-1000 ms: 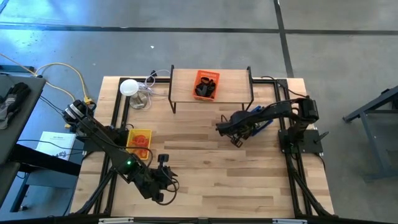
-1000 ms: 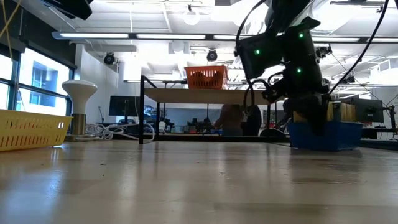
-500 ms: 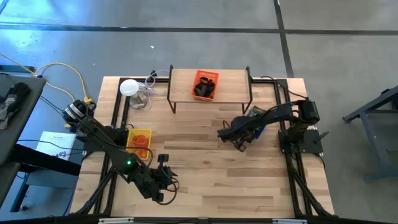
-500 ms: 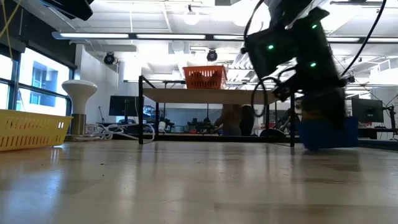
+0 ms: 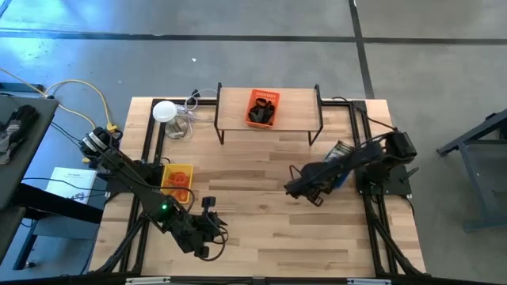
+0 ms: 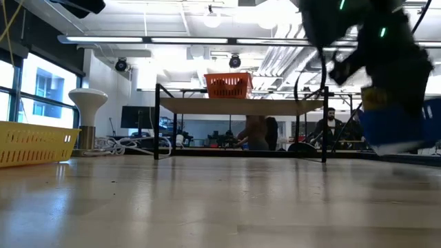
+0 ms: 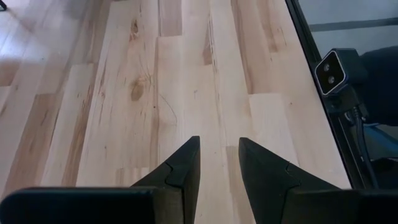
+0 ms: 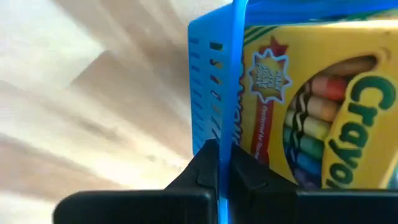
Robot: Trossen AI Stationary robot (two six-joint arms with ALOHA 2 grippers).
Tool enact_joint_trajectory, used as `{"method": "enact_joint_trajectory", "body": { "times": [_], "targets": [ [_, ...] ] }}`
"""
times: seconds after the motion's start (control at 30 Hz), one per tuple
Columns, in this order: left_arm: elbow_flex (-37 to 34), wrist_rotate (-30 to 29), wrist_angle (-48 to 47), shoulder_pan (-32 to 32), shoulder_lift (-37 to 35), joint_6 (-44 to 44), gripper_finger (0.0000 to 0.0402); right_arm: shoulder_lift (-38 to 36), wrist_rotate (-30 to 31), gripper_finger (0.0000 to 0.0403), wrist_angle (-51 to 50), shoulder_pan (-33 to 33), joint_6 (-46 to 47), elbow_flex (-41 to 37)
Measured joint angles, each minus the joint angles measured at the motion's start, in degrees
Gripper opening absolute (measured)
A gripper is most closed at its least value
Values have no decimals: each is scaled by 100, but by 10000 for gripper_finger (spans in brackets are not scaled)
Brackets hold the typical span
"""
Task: Pick & Place Office Desk Supplies
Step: Put the blue bin on the shelf
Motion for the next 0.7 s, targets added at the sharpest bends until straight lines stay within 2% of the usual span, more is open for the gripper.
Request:
{"method": "enact_joint_trajectory", "body": {
  "times": [0.17,0.53,0.7],
  "targets": [
    [0,-2,65,0,0,0,104,-237,143,4,-524,471,402,599],
    [0,-2,74,145,0,0,104,-210,696,3,-536,1509,-91,1915],
    [0,-2,85,230,0,0,104,-210,746,3,-503,1865,-411,2474]
  ]
}}
